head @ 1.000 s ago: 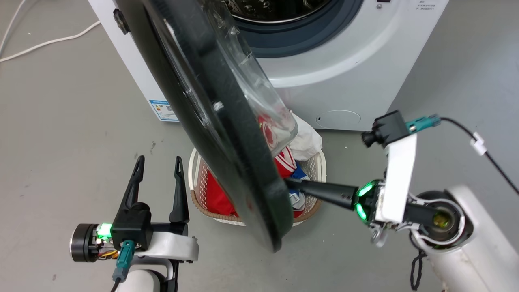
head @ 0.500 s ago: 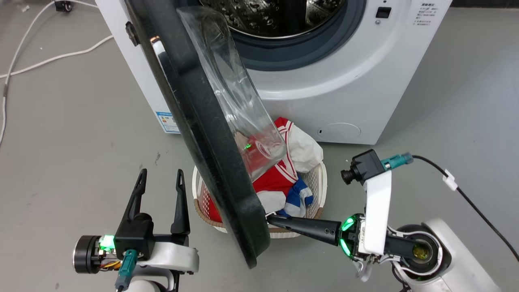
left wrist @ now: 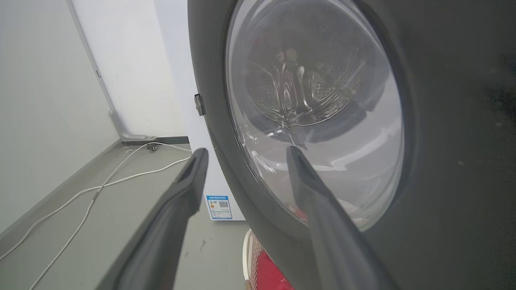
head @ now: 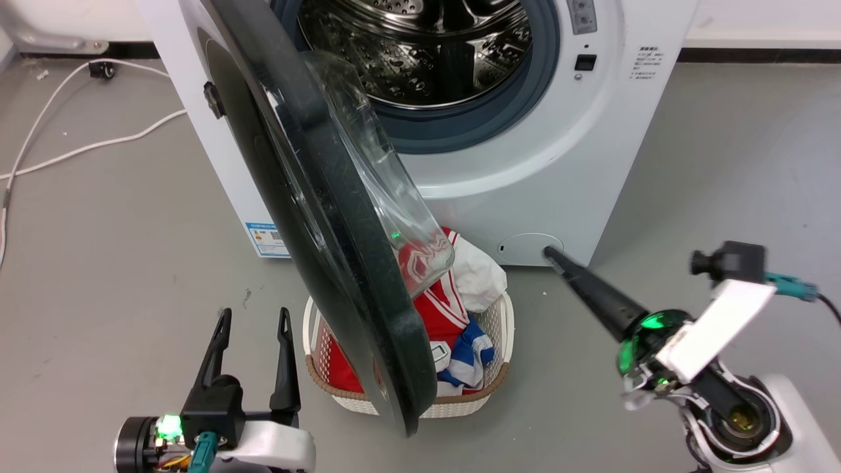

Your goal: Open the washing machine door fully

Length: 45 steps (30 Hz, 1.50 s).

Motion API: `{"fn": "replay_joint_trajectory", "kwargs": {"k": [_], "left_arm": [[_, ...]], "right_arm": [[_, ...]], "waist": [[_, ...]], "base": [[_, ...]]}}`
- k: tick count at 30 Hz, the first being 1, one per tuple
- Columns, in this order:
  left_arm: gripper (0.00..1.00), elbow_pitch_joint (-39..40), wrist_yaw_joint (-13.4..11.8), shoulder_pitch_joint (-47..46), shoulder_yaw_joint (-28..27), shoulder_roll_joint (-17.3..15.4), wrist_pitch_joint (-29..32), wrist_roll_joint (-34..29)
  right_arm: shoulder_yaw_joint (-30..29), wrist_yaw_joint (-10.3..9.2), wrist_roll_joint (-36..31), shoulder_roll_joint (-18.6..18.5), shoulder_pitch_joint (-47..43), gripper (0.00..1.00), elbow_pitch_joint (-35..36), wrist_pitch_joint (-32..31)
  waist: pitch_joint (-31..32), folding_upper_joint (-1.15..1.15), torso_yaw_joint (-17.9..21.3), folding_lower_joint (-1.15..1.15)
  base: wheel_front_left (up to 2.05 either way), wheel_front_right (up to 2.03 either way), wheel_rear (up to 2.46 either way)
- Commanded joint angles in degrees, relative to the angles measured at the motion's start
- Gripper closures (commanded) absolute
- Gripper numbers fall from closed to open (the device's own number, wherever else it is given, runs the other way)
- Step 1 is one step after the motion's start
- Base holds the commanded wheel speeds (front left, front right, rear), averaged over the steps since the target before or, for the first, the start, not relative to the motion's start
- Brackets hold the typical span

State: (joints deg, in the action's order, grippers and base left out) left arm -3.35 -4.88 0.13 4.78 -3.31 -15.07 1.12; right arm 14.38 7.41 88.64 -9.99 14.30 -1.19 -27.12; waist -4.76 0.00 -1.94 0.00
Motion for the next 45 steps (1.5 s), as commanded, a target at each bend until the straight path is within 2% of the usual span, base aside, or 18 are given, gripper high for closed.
{"fn": "replay_joint_trajectory", "kwargs": {"k": [1,6,8,14,17,21,26,27,29,30,31,39,45], "left_arm": [[0.00,0.1,-0.2,1.0,-0.3,-0.1,-0.2,-0.1],[0.00,0.1,0.0,2.0,-0.7,-0.3,-0.2,0.0],[0.00,0.0,0.0,2.2,-0.9,-0.3,-0.2,0.0],[0.00,0.0,0.1,3.3,-1.1,-0.3,-0.2,0.0],[0.00,0.0,0.0,3.7,-1.2,-0.3,-0.2,0.0],[0.00,0.2,0.0,4.0,-1.4,-0.2,-0.2,-0.1],[0.00,0.2,0.0,4.3,-1.4,-0.2,-0.2,-0.1],[0.00,0.2,0.0,4.3,-1.4,-0.2,-0.2,-0.1],[0.00,0.1,0.0,4.3,-1.4,-0.1,-0.2,0.0],[0.00,0.1,0.0,4.4,-1.4,-0.1,-0.2,0.0],[0.00,0.2,0.0,4.4,-1.4,-0.1,-0.2,0.0],[0.00,0.3,0.2,5.0,-1.4,0.0,-0.2,-0.1],[0.00,0.4,0.1,5.3,-1.4,0.0,-0.2,-0.3]], "right_arm": [[-1.4,0.15,-1.0,0.5,-1.2,1.00,1.0,2.7],[-5.1,0.15,-7.4,0.3,-3.8,1.00,3.3,14.1],[-5.4,0.15,-12.5,-0.6,-4.4,1.00,3.6,20.0],[-1.4,0.15,-32.1,-4.7,-7.2,1.00,2.4,39.3],[-1.6,0.15,-43.2,-5.2,-8.1,1.00,0.8,42.1],[-6.0,0.14,-58.1,-2.2,-10.1,1.00,2.1,42.3],[-10.5,0.08,-71.4,1.9,-14.2,1.00,3.6,42.3],[-11.3,0.08,-73.1,2.8,-15.2,0.95,3.8,42.3],[-12.7,0.08,-75.6,4.2,-17.0,0.63,3.6,42.3],[-12.8,0.08,-77.2,4.5,-17.6,0.25,3.6,42.3],[-13.2,0.08,-78.5,4.8,-18.1,0.00,3.7,42.3],[-15.2,0.08,-82.2,6.9,-22.8,0.00,4.3,42.3],[-16.1,0.07,-80.7,7.2,-24.3,0.00,3.8,42.3]], "waist": [[0.7,0.00,0.5,0.00],[1.9,0.00,1.3,0.00],[2.5,0.00,1.5,0.00],[4.2,0.00,2.0,0.00],[4.7,0.00,2.2,0.00],[5.1,0.00,2.3,0.00],[5.5,0.00,2.0,0.00],[5.6,0.00,2.0,0.00],[5.8,0.00,1.8,0.00],[5.8,0.00,1.8,0.00],[5.9,0.00,1.7,0.00],[6.5,0.00,1.2,0.00],[6.5,0.00,1.0,0.00]], "base": [[0.00,0.00,0.00],[0.00,0.00,0.00],[0.00,0.00,0.00],[0.00,0.00,0.00],[0.00,0.00,0.00],[0.00,0.00,0.00],[0.00,0.00,0.00],[0.00,0.00,0.00],[0.00,0.00,0.00],[0.00,0.00,0.00],[0.00,0.00,0.00],[0.00,0.00,0.00],[0.00,0.00,0.00]]}}
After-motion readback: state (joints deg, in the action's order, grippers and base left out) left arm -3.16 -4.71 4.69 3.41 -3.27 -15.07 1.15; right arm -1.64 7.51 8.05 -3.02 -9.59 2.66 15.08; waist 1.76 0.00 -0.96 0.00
